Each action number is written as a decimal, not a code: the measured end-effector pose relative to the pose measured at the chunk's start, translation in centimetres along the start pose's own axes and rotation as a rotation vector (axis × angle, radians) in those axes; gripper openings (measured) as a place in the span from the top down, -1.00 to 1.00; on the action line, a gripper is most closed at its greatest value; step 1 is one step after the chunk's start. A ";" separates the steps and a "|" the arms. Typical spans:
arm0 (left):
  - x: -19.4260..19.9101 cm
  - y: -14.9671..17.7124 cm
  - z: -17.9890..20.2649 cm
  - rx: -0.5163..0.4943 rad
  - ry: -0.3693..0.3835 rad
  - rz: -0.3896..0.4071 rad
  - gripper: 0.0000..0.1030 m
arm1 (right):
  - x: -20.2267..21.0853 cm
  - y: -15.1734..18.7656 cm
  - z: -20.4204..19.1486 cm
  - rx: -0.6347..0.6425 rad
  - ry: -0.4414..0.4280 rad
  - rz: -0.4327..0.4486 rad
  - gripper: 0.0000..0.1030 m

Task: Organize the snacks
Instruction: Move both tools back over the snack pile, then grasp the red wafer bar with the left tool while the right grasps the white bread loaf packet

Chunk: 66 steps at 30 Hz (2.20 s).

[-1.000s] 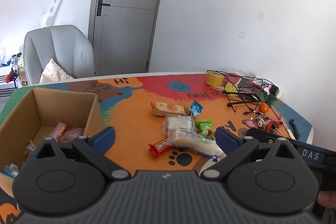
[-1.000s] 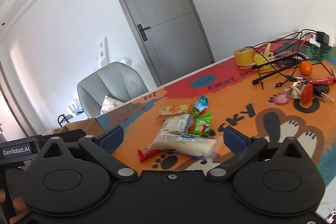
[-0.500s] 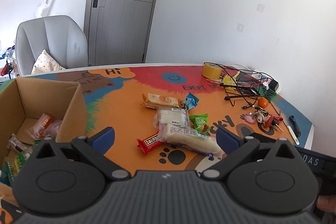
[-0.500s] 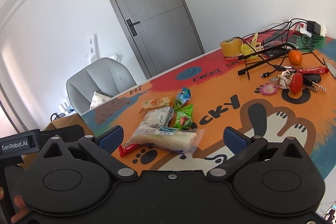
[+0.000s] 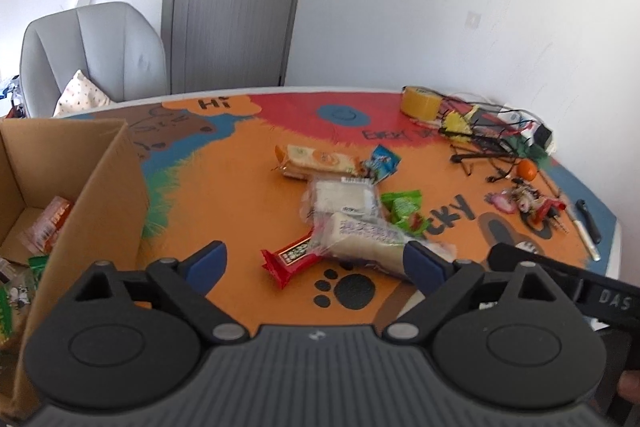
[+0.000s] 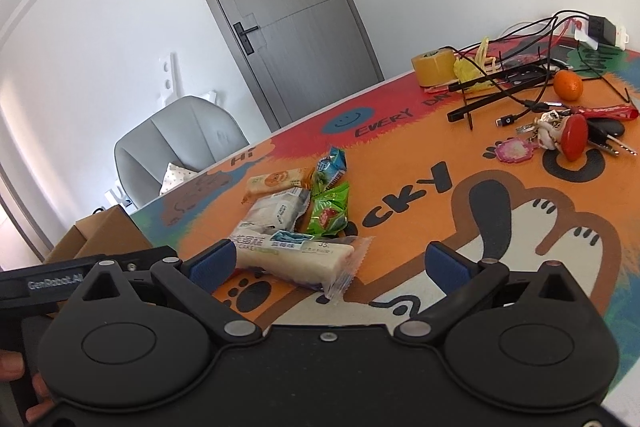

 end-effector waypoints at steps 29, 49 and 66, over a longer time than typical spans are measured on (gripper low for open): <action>-8.3 0.7 -0.5 -0.022 -0.031 -0.100 -0.05 | -6.2 1.5 -0.7 0.088 -0.028 -0.137 0.12; -5.3 2.7 -0.2 -0.038 -0.028 -0.096 0.58 | -3.3 3.7 -0.9 0.061 -0.046 -0.193 0.77; -3.0 2.7 -1.5 0.004 -0.042 -0.073 0.58 | -4.5 0.8 -4.1 0.146 -0.117 -0.087 -0.37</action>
Point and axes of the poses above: each gripper's, at about its wrist camera, not at the fingertips, and x roughly against the way its jaws point, z to its right, y to its underside, the point moved 8 cm from there along -x, roughly the way its jaws point, and after that the axes turned 14 degrees about -x, right-handed, at the moved point
